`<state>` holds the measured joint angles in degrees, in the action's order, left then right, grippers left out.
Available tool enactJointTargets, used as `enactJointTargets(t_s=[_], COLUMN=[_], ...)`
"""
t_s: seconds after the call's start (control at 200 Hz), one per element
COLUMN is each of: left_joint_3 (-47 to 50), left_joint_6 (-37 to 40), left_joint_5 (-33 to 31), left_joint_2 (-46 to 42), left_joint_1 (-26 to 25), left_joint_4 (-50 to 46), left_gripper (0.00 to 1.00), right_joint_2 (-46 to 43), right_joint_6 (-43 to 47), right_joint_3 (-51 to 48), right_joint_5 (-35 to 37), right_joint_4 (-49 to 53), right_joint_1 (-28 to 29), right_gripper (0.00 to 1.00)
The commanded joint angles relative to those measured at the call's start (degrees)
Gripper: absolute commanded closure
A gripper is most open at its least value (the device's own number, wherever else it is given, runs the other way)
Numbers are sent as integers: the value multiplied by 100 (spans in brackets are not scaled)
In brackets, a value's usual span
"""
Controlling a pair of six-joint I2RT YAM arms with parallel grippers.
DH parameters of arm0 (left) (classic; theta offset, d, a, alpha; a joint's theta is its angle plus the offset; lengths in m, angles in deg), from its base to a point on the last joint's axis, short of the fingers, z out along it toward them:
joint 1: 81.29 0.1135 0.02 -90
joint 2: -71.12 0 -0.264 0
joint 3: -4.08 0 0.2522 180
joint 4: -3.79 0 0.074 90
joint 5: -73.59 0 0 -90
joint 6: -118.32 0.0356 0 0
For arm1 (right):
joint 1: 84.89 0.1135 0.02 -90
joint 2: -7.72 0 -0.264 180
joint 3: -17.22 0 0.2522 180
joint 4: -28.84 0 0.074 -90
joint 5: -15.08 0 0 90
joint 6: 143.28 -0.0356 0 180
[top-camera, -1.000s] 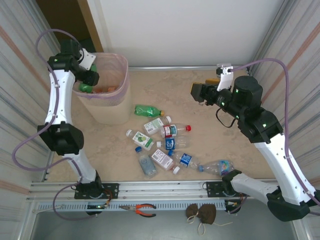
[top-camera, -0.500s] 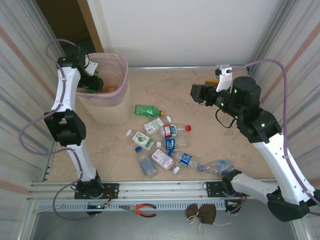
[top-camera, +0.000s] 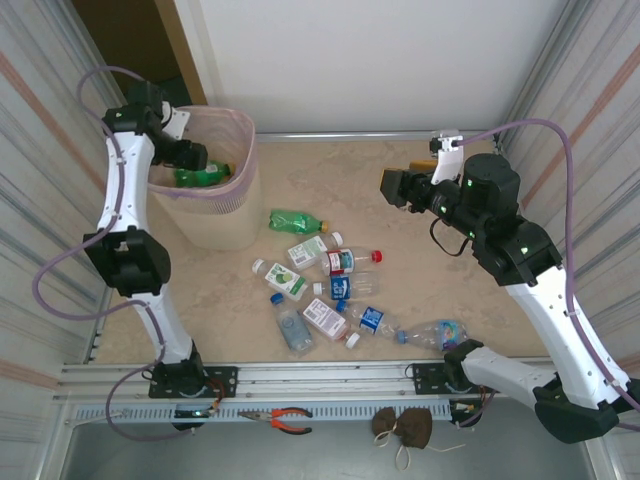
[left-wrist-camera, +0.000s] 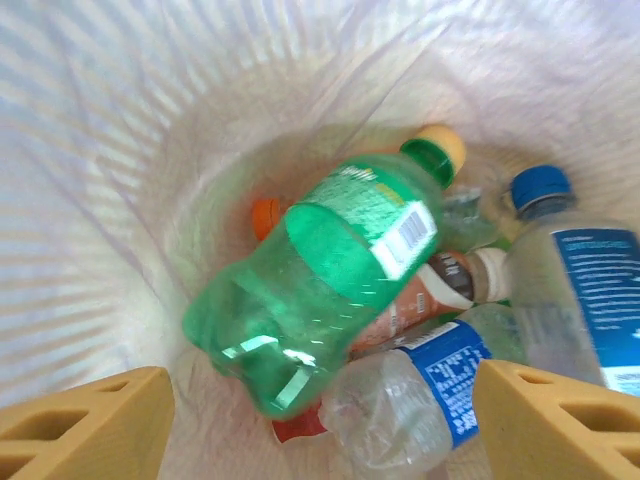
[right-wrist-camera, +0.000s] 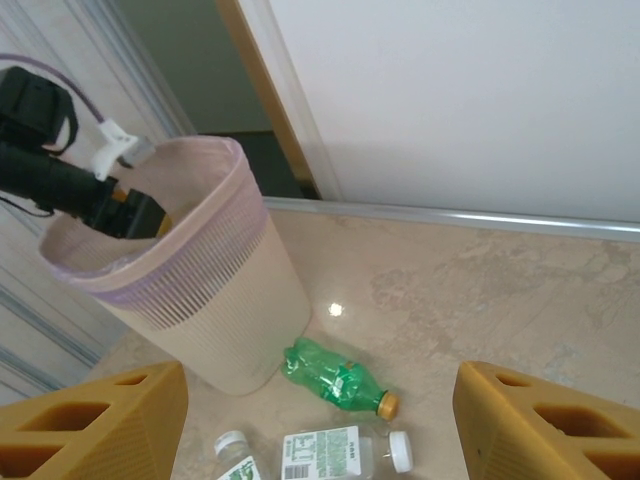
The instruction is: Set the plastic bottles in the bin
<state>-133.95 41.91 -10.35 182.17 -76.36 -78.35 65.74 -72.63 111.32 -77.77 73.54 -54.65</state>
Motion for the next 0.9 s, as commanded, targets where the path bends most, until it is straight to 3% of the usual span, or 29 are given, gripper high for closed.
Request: enactJointTargets(t_s=[0.0, 0.396, 0.731, 0.892], left_joint_3=[-223, 974, 3469, 4649], left_joint_6=[-115, -635, -1143, -1207], left_joint_5=[436, 2426, 4342, 4808], left_joint_2=[-459, -1891, -3680, -4331], left_joint_1=[55, 53, 54, 57], left_joint_4=[-59, 1099, 3774, 4864], left_gripper=[22, 25, 27, 27], right_joint_2=[-106, 317, 863, 884], right_joint_6=[-178, -435, -708, -1830], right_joint_3=[-56, 116, -43, -777], right_joint_5=[-14, -109, 93, 217], right_joint_4=[-152, 769, 1632, 1391], right_joint_1=[-36, -13, 164, 86], right_gripper=[31, 31, 34, 33])
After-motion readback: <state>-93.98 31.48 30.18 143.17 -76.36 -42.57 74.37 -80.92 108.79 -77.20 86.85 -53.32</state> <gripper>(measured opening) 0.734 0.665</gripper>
